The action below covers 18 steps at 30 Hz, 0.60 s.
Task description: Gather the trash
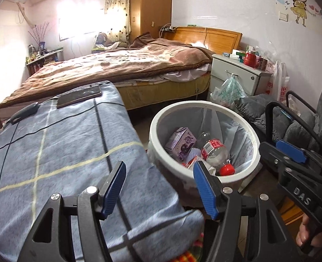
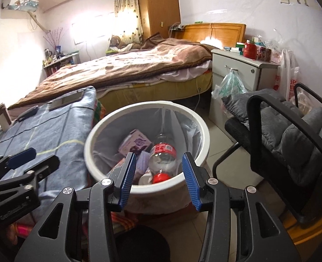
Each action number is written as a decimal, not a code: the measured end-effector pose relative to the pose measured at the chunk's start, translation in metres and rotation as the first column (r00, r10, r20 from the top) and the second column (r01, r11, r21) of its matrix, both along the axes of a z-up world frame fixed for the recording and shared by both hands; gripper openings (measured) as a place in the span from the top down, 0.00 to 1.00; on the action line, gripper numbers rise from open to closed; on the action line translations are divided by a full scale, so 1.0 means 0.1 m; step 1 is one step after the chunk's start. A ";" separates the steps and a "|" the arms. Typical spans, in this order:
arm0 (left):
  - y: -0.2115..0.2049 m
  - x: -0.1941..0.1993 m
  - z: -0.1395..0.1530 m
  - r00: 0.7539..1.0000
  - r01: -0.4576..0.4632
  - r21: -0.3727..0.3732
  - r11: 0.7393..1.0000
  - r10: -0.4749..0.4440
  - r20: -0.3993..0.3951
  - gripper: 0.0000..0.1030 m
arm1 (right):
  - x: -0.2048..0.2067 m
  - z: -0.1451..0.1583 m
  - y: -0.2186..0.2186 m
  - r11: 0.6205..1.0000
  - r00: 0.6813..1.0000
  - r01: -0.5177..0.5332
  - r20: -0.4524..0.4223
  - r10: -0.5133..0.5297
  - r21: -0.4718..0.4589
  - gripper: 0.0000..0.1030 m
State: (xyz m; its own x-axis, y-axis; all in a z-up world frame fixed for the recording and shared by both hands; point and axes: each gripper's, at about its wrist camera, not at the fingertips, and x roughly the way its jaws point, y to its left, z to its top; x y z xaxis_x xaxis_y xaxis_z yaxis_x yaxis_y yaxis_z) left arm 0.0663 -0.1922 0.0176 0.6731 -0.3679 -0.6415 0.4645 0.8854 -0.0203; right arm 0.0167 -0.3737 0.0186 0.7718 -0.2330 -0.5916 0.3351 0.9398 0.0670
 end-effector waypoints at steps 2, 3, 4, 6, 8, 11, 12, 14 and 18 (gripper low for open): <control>0.06 -0.07 0.01 1.000 -0.017 -0.004 1.000 0.017 0.022 0.35 | -0.05 0.01 0.06 1.000 1.000 0.012 0.014 -0.012 -0.019 0.55; 0.09 -0.10 0.01 0.999 -0.028 -0.006 1.000 0.029 0.034 0.35 | -0.08 0.01 0.07 1.000 1.000 0.020 0.022 -0.019 -0.024 0.55; 0.11 -0.14 0.02 0.998 -0.034 -0.014 0.999 0.034 0.043 0.35 | -0.10 0.01 0.09 0.999 0.999 0.028 0.024 -0.027 -0.026 0.55; 0.16 -0.18 0.02 0.998 -0.036 -0.031 0.999 0.038 0.047 0.35 | -0.13 -0.02 0.10 0.999 0.999 0.028 0.025 -0.028 -0.021 0.55; 0.19 -0.21 0.01 0.998 -0.041 -0.034 0.999 0.042 0.049 0.35 | -0.16 -0.04 0.12 0.999 0.999 0.029 0.026 -0.028 -0.019 0.55; 0.22 -0.25 0.00 0.996 -0.058 -0.037 0.998 0.060 0.061 0.35 | -0.20 -0.06 0.15 0.999 0.999 0.030 0.024 -0.029 -0.014 0.55; 0.23 -0.26 -0.01 0.996 -0.060 -0.037 0.998 0.062 0.060 0.35 | -0.20 -0.06 0.15 1.000 0.999 0.028 0.025 -0.028 -0.010 0.55; 0.23 -0.29 -0.02 0.996 -0.061 -0.030 0.998 0.063 0.067 0.35 | -0.20 -0.06 0.19 1.000 0.999 0.025 0.028 -0.025 -0.012 0.55; 0.26 -0.33 -0.02 0.995 -0.061 -0.035 0.998 0.064 0.076 0.35 | -0.20 -0.05 0.24 1.000 0.999 0.017 0.033 -0.016 -0.019 0.55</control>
State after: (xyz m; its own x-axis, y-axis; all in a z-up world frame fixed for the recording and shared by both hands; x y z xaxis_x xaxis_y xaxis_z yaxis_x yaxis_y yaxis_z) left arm 0.0329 -0.1661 0.0159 0.7426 -0.3434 -0.5749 0.4096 0.9121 -0.0158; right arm -0.0036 -0.3502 0.0134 0.7865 -0.2570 -0.5615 0.3486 0.9354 0.0602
